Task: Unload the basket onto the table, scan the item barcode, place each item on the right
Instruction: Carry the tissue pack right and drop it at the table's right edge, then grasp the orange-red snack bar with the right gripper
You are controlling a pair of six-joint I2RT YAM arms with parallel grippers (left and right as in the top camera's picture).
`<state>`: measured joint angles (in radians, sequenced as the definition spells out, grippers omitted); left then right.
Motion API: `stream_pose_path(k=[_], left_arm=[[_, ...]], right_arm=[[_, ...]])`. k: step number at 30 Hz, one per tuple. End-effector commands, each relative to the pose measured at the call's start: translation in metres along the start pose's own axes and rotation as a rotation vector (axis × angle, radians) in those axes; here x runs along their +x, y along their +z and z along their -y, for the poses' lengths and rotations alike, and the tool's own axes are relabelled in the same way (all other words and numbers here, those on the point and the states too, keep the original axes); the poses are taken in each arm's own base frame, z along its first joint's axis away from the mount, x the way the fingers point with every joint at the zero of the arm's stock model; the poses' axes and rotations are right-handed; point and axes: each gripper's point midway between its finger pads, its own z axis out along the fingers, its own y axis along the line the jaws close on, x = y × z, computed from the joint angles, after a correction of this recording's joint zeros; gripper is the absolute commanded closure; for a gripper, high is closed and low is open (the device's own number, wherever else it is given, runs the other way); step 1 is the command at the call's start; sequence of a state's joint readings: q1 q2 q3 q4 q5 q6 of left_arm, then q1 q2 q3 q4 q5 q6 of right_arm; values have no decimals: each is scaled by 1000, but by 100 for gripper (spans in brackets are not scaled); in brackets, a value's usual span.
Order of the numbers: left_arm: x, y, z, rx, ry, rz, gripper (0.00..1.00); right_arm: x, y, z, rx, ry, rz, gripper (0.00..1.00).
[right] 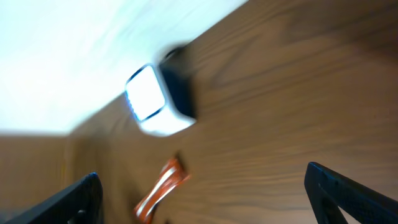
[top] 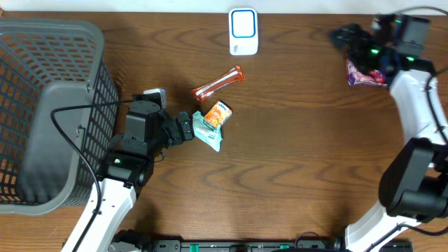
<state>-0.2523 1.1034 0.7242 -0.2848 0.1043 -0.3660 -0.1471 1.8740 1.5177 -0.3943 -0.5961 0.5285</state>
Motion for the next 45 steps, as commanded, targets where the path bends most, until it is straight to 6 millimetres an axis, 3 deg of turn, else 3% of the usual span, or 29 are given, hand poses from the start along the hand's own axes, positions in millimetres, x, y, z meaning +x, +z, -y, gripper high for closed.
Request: stream_pose_path(k=[1,6,9,10,11,17,25,29,36,45], left_arm=[[-4,-1,-2,-11,-4,11,2],[-4,-1,-2,-11,-4,11,2],[-4,-1,-2,-11,-4,11,2],[-4,-1,-2,-11,-4,11,2],[-4,-1,-2,-11,-4,11,2],[-4,-1,-2,-11,-4,11,2],[-4,-1,-2,-11,-4,11,2],[-4,-1,-2,-11,-4,11,2],[-4,-1,-2,-11,-4,11,2],[-4,-1,-2,-11,-4,11,2]], right_arm=[[28,21,-31,-20,-89,-60,1],[65,62,-41,97,-166,-82,1],[95,93,-58,79,-221,-119,3],[116,114,-70,46,-239,-142,7],[138,139,-80,15,-216,-158,12],[182,185,-91,-37,-109,-187,19],[228,202,-80,67,90,-244,23],[234,201,-69,147,164,-230,22],[231,203,-72,153,229,-190,26],[263,226,-88,94,250,-197,31]])
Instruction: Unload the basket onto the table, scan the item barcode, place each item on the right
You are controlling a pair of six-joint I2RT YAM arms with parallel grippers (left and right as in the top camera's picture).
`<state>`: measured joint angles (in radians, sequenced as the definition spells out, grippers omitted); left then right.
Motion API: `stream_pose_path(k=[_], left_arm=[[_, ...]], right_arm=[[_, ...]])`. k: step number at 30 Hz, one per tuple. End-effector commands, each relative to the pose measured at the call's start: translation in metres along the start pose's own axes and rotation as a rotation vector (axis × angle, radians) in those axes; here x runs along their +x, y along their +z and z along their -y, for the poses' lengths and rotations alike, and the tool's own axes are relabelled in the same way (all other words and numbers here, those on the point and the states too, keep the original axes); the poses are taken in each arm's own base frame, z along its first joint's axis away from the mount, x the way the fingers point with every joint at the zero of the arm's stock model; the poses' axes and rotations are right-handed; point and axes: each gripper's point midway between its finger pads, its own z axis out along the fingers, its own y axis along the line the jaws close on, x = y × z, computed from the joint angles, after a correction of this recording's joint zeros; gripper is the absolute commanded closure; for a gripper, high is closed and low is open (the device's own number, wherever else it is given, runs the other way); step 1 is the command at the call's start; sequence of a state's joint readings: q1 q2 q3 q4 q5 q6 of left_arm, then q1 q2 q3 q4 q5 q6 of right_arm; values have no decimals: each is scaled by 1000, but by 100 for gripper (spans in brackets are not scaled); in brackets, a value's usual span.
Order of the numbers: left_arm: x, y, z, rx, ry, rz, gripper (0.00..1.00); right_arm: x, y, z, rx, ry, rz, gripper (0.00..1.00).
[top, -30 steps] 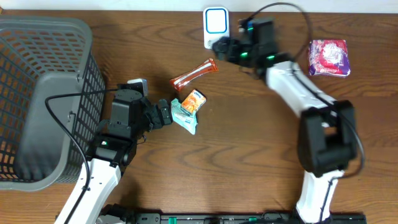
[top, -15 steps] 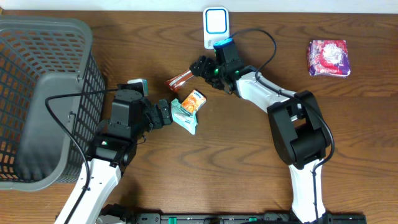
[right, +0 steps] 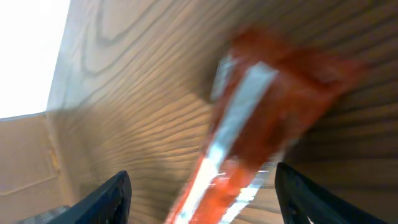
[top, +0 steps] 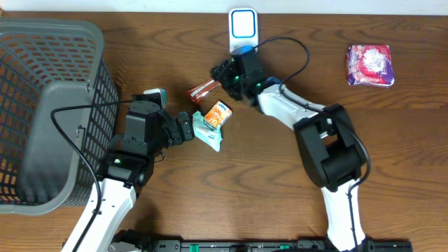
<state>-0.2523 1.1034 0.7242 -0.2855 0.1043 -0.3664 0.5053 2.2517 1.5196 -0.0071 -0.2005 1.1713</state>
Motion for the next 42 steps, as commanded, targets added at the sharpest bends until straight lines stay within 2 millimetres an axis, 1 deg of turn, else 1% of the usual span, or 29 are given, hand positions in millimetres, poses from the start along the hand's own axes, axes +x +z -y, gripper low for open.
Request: stream_pose_path(k=[1,2,3,5,6,8,9,13,15,17,18,22,24,26,30,33,35,36,39,42], left_arm=[[-4,-1,-2,-11,-4,12,2],[-4,-1,-2,-11,-4,12,2],[-4,-1,-2,-11,-4,12,2],[-4,-1,-2,-11,-4,12,2],[-4,-1,-2,-11,-4,12,2],[-4,-1,-2,-11,-4,12,2],[-4,-1,-2,-11,-4,12,2],[-4,-1,-2,-11,-4,12,2],[-4,-1,-2,-11,-4,12,2],[-4,-1,-2,-11,-4,12,2],[-4,-1,-2,-11,-4,12,2],[-4,-1,-2,-10,-4,12,2],[-4,-1,-2,-11,-4,12,2],[-4,-1,-2,-11,-4,12,2],[-4,-1,-2,-11,-4,12,2],[-4,-1,-2,-10,-4,12,2],[-4,-1,-2,-11,-4,12,2],[-4,-1,-2,-11,-4,12,2],[-4,-1,-2,-11,-4,12,2],[-4,-1,-2,-10,-4,12,2]], right_arm=[[26,27,21,41,37,-27,31],[29,31,26,47,48,-31,33],[30,35,30,54,52,-35,41],[32,40,41,76,38,-35,63],[31,40,43,83,13,-33,78],[26,39,51,113,-36,-15,96],[22,37,49,108,-73,-12,99],[9,26,43,83,-136,-34,99],[-1,14,42,97,-173,-35,99],[-14,-3,42,128,-227,-23,99],[-32,-26,41,172,-303,6,99],[-70,-80,42,310,-458,105,99],[-100,-128,55,512,-550,225,99],[-117,-160,64,666,-618,307,99],[-139,-206,87,957,-702,414,99],[-144,-218,105,1109,-732,431,99],[-146,-218,121,1217,-779,415,99],[-146,-214,128,1249,-801,398,99],[-141,-193,157,1334,-868,305,99],[-131,-175,178,1380,-925,208,99]])
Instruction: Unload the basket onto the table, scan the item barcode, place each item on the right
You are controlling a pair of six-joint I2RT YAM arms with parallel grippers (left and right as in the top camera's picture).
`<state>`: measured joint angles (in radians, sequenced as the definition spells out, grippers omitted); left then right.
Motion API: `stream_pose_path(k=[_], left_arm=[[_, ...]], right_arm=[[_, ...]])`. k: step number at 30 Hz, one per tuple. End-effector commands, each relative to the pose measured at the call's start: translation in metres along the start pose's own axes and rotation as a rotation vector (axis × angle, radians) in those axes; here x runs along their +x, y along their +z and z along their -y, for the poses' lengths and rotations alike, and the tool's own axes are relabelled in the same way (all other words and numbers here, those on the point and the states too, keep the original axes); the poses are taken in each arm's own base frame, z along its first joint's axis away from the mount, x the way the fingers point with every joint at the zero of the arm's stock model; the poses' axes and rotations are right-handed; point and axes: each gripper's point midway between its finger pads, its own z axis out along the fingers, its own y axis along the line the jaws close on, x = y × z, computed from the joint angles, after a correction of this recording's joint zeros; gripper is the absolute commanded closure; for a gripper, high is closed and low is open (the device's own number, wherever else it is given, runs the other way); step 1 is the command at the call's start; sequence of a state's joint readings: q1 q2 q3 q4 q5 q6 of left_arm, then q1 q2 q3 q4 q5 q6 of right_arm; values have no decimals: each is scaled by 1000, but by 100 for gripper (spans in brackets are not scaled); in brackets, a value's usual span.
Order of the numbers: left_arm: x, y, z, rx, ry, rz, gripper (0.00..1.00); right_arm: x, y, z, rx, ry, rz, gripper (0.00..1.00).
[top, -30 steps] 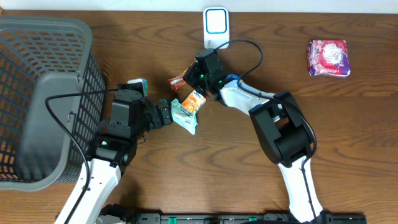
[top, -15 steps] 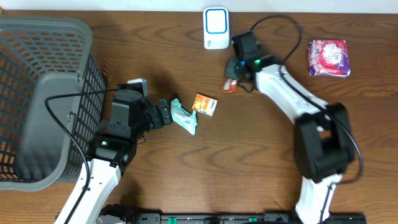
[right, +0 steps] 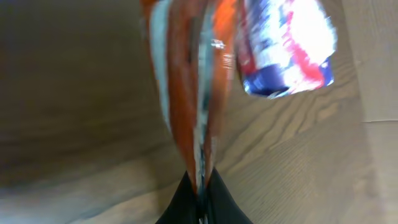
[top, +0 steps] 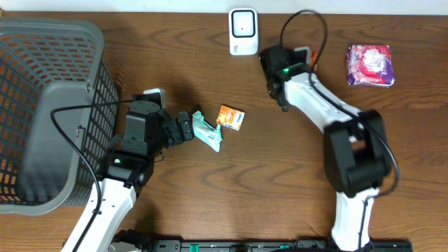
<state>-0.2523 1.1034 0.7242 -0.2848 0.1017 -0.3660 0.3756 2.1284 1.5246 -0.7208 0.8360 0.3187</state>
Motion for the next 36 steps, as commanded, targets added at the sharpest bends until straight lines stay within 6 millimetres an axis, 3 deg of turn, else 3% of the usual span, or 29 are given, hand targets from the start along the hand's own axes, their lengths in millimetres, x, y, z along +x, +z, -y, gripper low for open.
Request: stream_pose_path(k=[1,4,7,10,13,15,17,19,22,28,32,36], left_arm=[[-4,-1,-1,-8,-4,10,2],[-4,-1,-1,-8,-4,10,2],[-4,-1,-1,-8,-4,10,2],[-4,-1,-1,-8,-4,10,2],[-4,-1,-1,-8,-4,10,2],[-4,-1,-1,-8,-4,10,2],[-4,-1,-1,-8,-4,10,2],[-4,-1,-1,-8,-4,10,2],[-4,-1,-1,-8,-4,10,2],[-4,-1,-1,-8,-4,10,2],[-4,-1,-1,-8,-4,10,2],[-4,-1,-1,-8,-4,10,2]], right_arm=[[20,16,-11,85,-165,-33,99],[28,7,-34,-3,-195,-47,97],[22,-17,-55,-117,-178,-27,85],[4,-50,-70,-265,-143,4,61],[-23,-83,-66,-385,-86,41,49],[-43,-100,-50,-432,-41,61,40],[-55,-106,-29,-449,-4,64,37],[-59,-102,-10,-469,4,41,35],[-43,-85,-1,-583,-72,-47,30],[11,-36,-12,-911,-73,-262,30],[32,-11,-24,-954,-28,-287,32],[42,0,-39,-964,-25,-259,39]])
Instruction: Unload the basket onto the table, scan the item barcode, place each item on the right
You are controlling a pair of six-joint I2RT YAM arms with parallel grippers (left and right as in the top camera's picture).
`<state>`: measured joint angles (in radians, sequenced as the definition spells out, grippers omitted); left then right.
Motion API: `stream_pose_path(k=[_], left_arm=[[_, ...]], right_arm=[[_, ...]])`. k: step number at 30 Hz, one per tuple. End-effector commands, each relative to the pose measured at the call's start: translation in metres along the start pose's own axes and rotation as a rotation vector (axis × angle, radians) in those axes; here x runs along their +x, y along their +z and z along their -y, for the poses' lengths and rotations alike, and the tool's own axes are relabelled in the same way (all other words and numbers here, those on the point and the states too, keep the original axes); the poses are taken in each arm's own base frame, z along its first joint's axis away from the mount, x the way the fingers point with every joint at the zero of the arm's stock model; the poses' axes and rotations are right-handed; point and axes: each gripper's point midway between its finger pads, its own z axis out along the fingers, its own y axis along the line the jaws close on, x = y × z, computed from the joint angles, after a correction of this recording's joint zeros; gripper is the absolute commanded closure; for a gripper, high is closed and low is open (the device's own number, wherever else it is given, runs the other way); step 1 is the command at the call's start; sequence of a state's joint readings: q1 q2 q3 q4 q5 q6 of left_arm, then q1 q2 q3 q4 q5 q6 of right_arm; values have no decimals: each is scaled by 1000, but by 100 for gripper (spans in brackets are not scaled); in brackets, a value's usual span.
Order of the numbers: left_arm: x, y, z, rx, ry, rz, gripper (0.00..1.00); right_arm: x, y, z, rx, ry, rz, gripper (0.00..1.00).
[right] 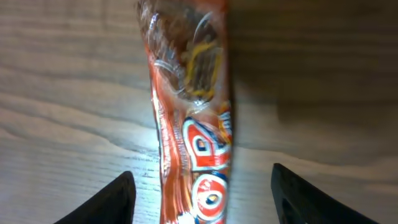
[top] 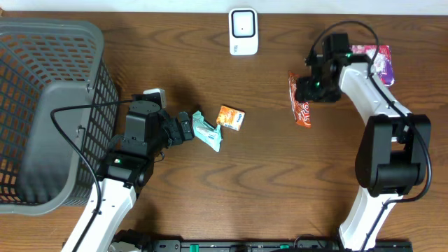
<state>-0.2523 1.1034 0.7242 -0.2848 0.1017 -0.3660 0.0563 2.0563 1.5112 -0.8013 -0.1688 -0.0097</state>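
Note:
The white barcode scanner stands at the table's far edge, in the middle. A red-orange snack bar lies on the wood to the right of centre. In the right wrist view the bar runs lengthwise between my spread fingers, touching neither. My right gripper is open over it. My left gripper rests at the left, open, its fingertips beside a teal packet.
A small orange packet lies right of the teal one. A purple packet sits at the far right, partly behind my right arm. A grey mesh basket fills the left side.
My right gripper was shut on the snack bar, held on edge just right of the scanner. Now the bar lies flat on the table further right and the gripper is open over it.
My right gripper was open at the far right by the purple packet, and the bar lay at the centre. Then it was open around the bar. Then it held the bar near the scanner; the orange packet had shifted right. Now the bar is released. The left arm stayed still.

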Motion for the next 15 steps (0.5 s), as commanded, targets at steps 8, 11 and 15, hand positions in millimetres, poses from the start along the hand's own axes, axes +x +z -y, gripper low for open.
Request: stream_pose_path(k=[8,11,15], left_arm=[[-4,-1,-1,-8,-4,10,2],[-4,-1,-1,-8,-4,10,2],[-4,-1,-1,-8,-4,10,2]], right_arm=[[17,39,-14,-31,-20,31,66],[12,36,-17,-36,-1,46,92],[-5,22,-24,-63,52,77,99]])
